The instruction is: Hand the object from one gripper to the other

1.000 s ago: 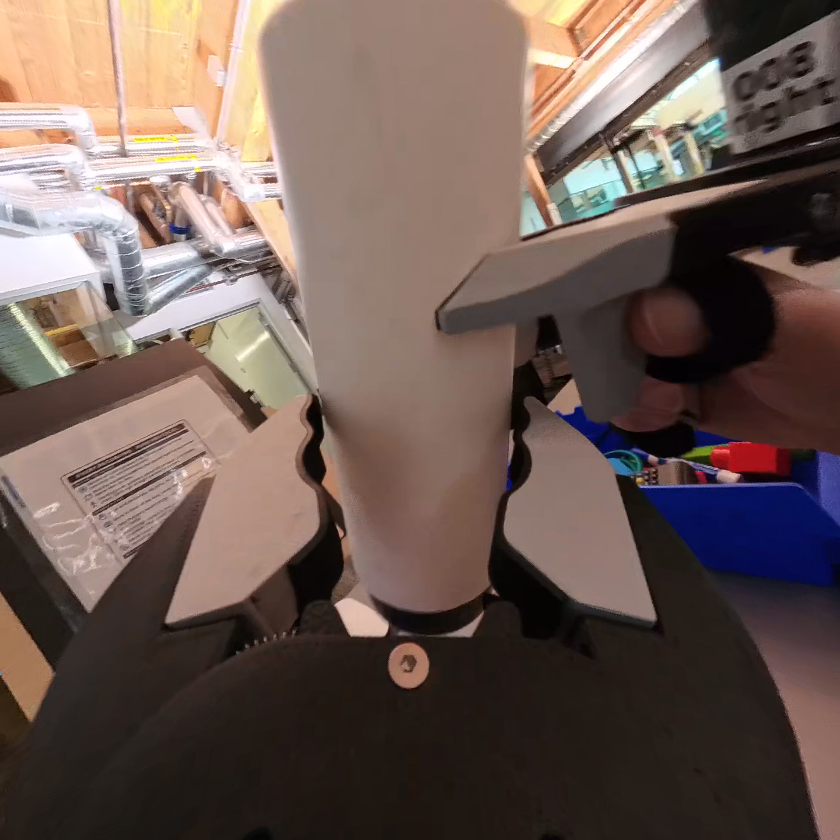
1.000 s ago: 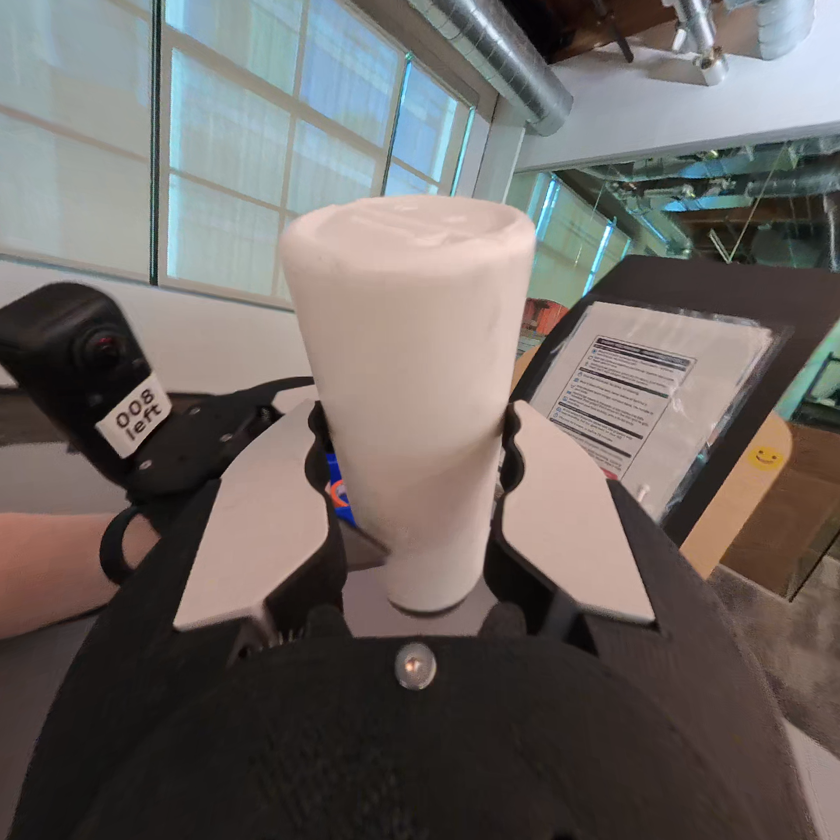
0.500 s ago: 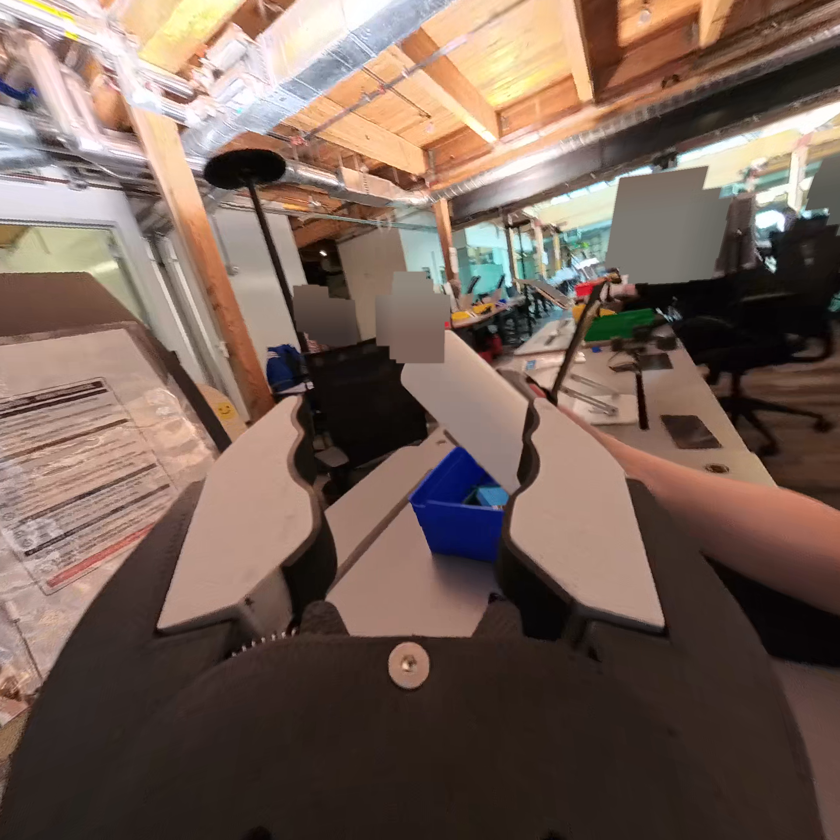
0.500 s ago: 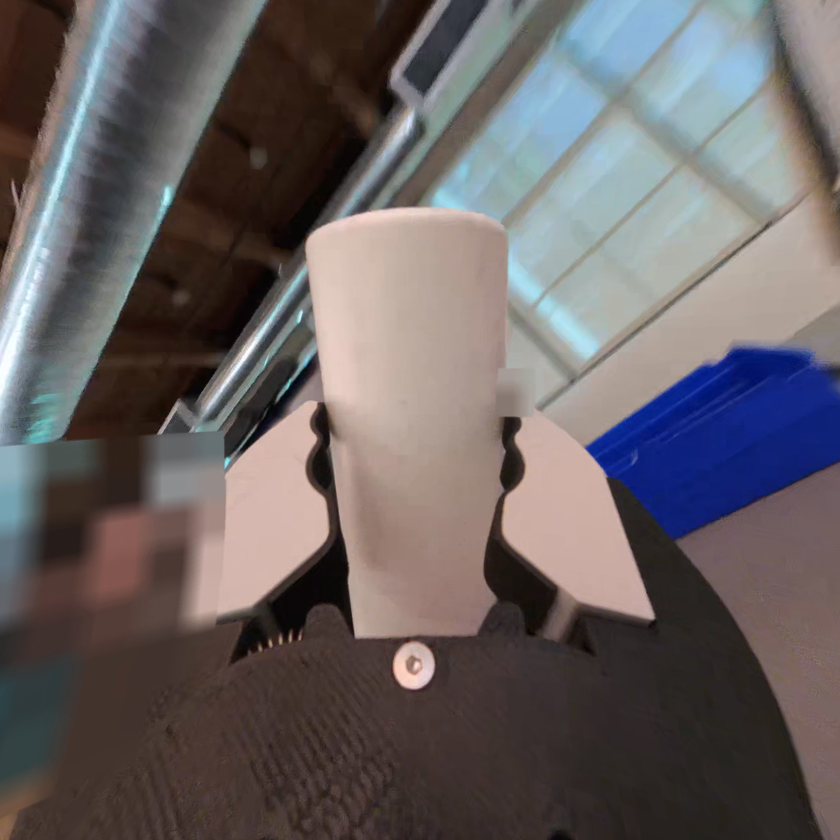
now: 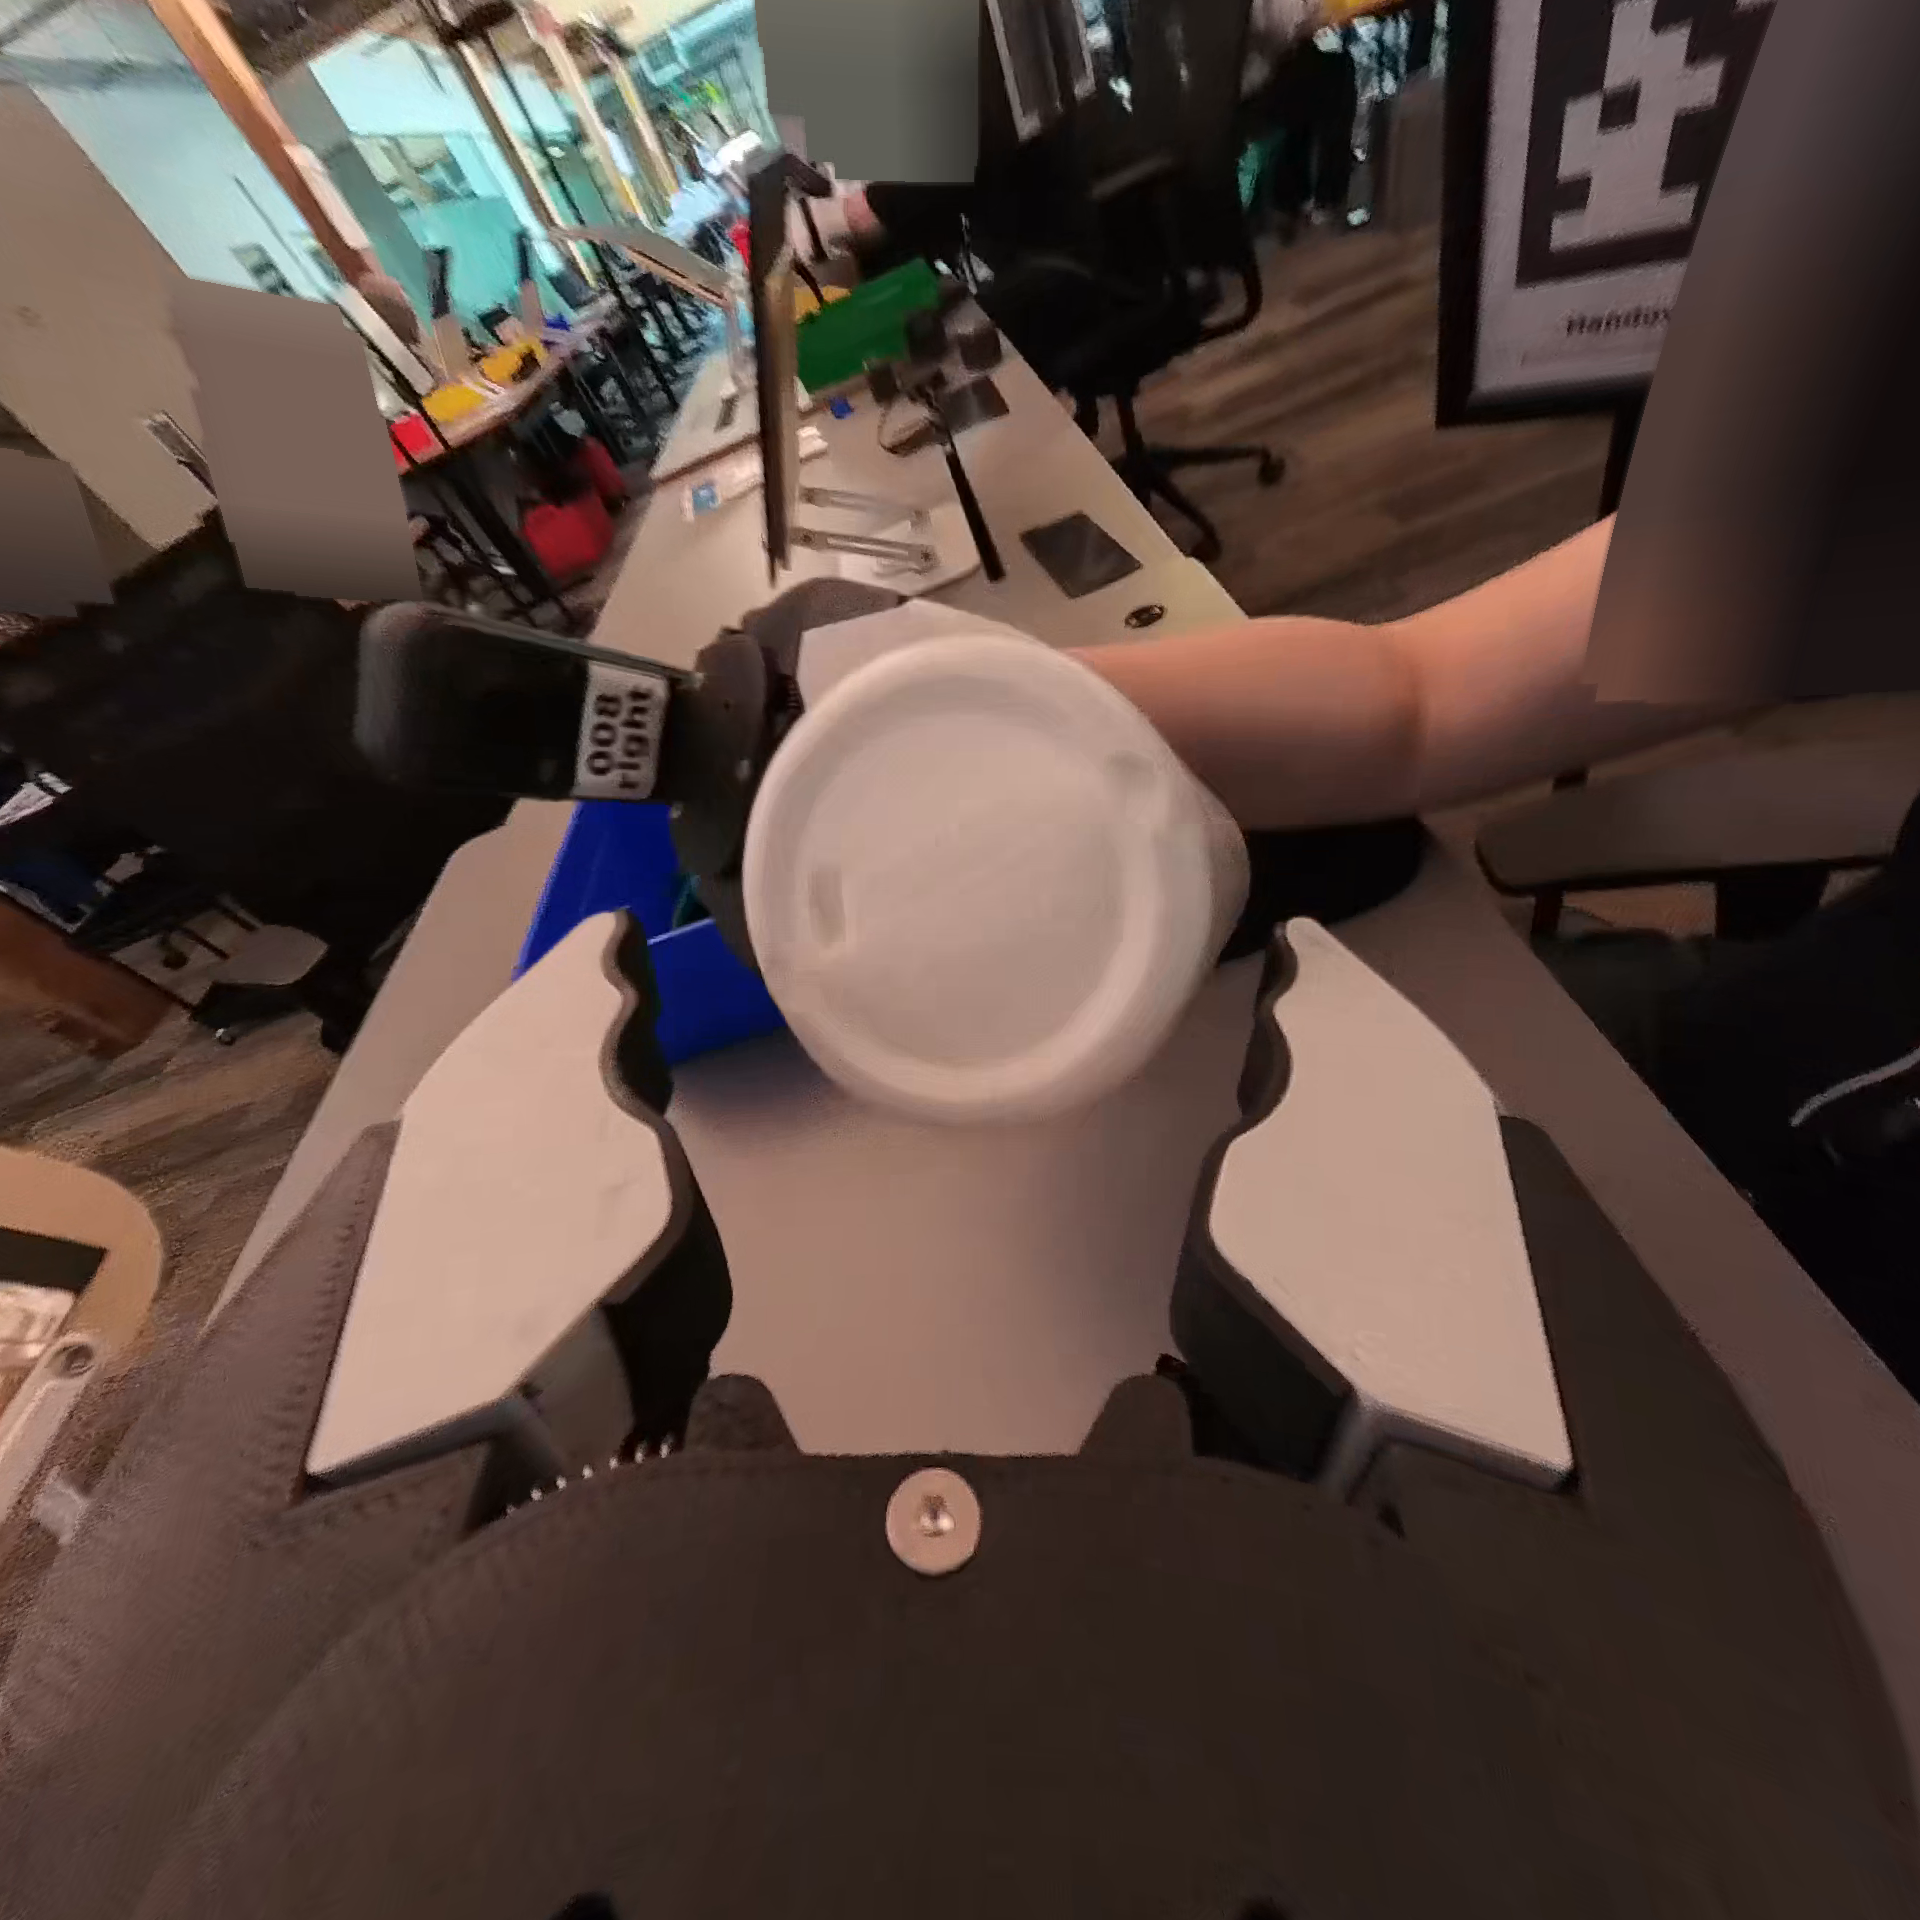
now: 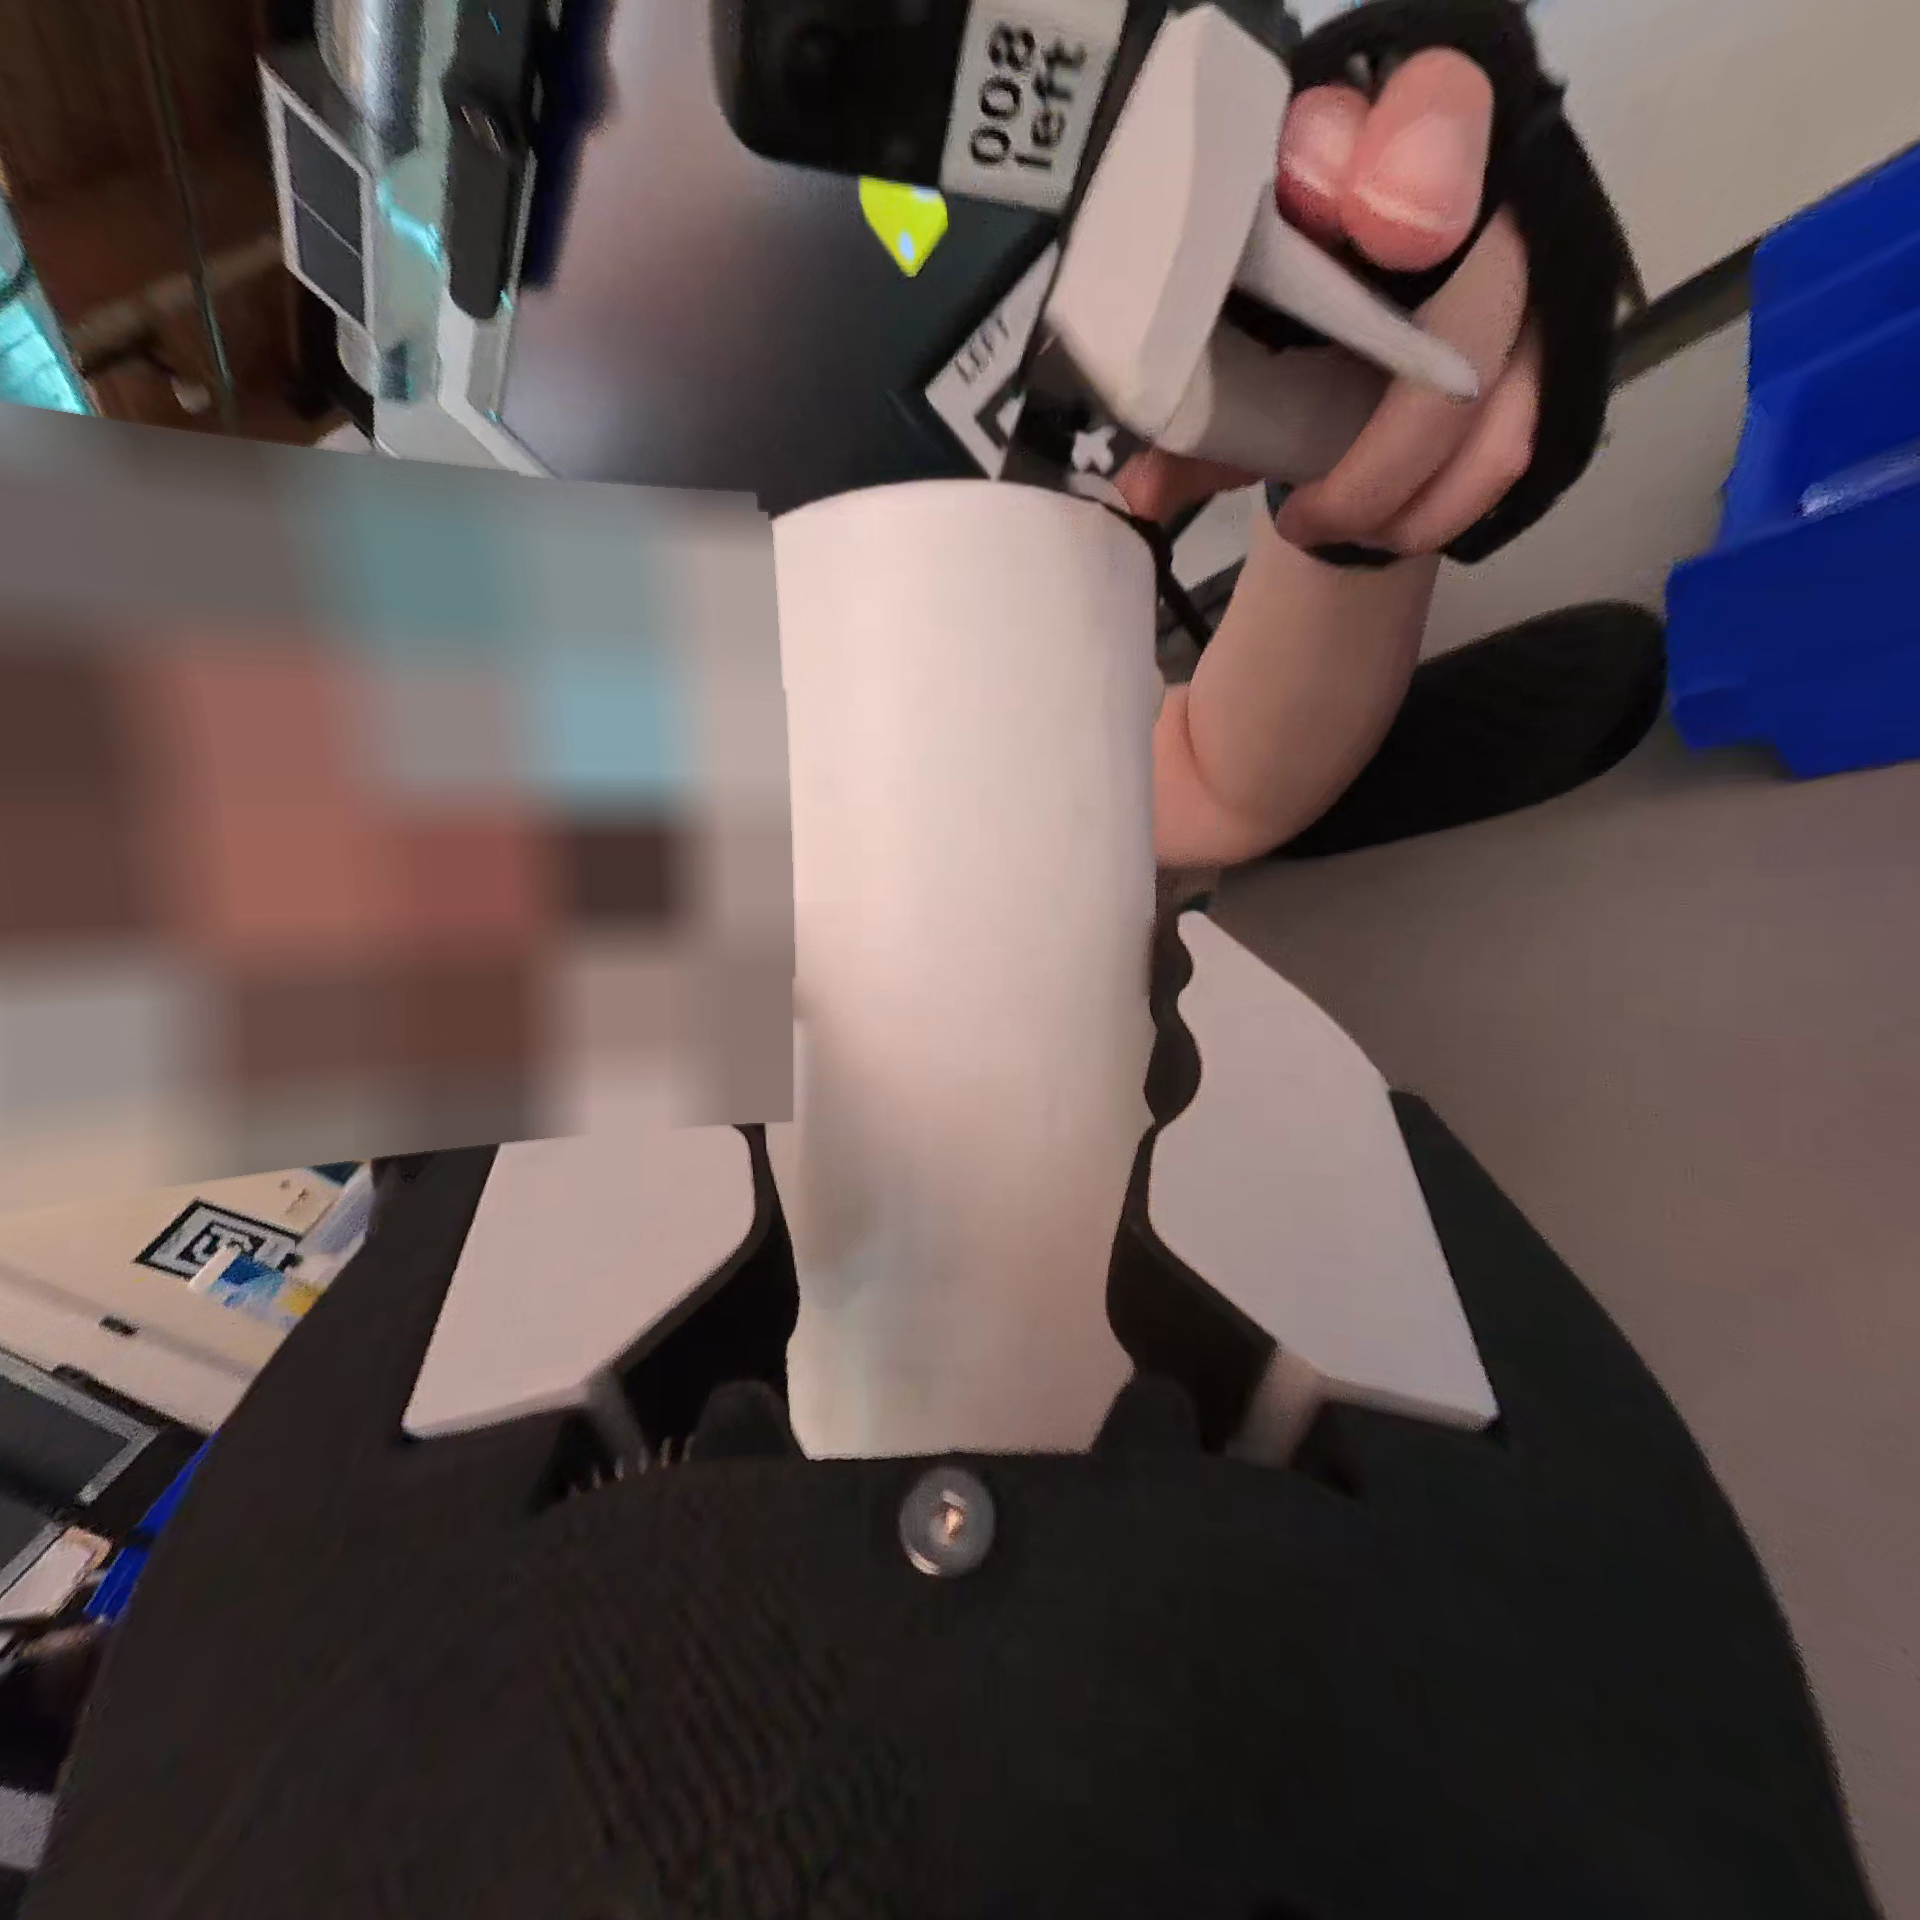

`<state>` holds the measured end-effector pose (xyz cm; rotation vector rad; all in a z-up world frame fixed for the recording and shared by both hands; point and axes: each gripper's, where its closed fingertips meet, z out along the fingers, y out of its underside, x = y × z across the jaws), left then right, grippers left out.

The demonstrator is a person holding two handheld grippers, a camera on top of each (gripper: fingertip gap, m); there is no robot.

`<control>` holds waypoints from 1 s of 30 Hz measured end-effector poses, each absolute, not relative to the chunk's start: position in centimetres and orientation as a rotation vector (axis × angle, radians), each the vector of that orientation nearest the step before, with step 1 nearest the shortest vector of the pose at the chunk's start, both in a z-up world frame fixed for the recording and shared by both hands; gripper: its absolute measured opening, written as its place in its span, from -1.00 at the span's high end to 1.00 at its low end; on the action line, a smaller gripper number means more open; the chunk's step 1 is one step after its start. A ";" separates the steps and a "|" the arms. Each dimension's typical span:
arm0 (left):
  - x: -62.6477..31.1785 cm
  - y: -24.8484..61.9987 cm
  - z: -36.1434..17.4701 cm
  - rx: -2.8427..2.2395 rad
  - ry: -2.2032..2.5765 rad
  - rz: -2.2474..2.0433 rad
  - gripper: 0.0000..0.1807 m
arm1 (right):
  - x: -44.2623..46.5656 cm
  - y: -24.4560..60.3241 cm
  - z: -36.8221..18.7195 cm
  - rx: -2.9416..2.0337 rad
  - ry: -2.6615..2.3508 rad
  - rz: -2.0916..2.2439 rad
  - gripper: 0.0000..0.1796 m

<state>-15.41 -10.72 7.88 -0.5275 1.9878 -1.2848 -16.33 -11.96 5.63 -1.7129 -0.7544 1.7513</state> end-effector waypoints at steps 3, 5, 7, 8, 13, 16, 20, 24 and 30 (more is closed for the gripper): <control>-16.3 -12.1 6.9 -0.495 2.092 -1.305 -0.12 | -17.4 -12.7 4.8 -1.764 -0.835 1.754 0.17; -16.9 -12.8 6.5 -0.457 2.136 -1.311 -0.04 | -17.7 -13.1 4.6 -1.781 -0.863 1.755 0.17; -17.2 -13.2 6.1 -0.421 2.169 -1.291 0.03 | -17.8 -13.7 4.2 -1.801 -0.909 1.748 0.17; -17.2 -13.3 5.9 -0.410 2.181 -1.276 0.03 | -17.8 -13.8 4.0 -1.813 -0.922 1.736 0.17; -16.6 -13.5 6.5 -0.472 2.215 -1.329 0.03 | -17.3 -14.1 4.6 -1.775 -0.915 1.777 0.17; -16.0 -13.1 7.2 -0.514 2.179 -1.338 0.03 | -16.6 -13.4 5.3 -1.730 -0.861 1.761 0.17; -15.0 -11.7 8.0 -0.564 2.086 -1.297 0.04 | -15.0 -11.8 6.2 -1.670 -0.754 1.683 0.18; -14.9 -10.3 9.2 -0.592 2.009 -1.300 0.04 | -12.2 -10.9 8.1 -1.551 -0.673 1.561 0.12; -15.7 -7.6 12.7 -0.626 1.819 -1.398 0.04 | -5.5 -10.1 12.7 -1.259 -0.490 1.168 0.09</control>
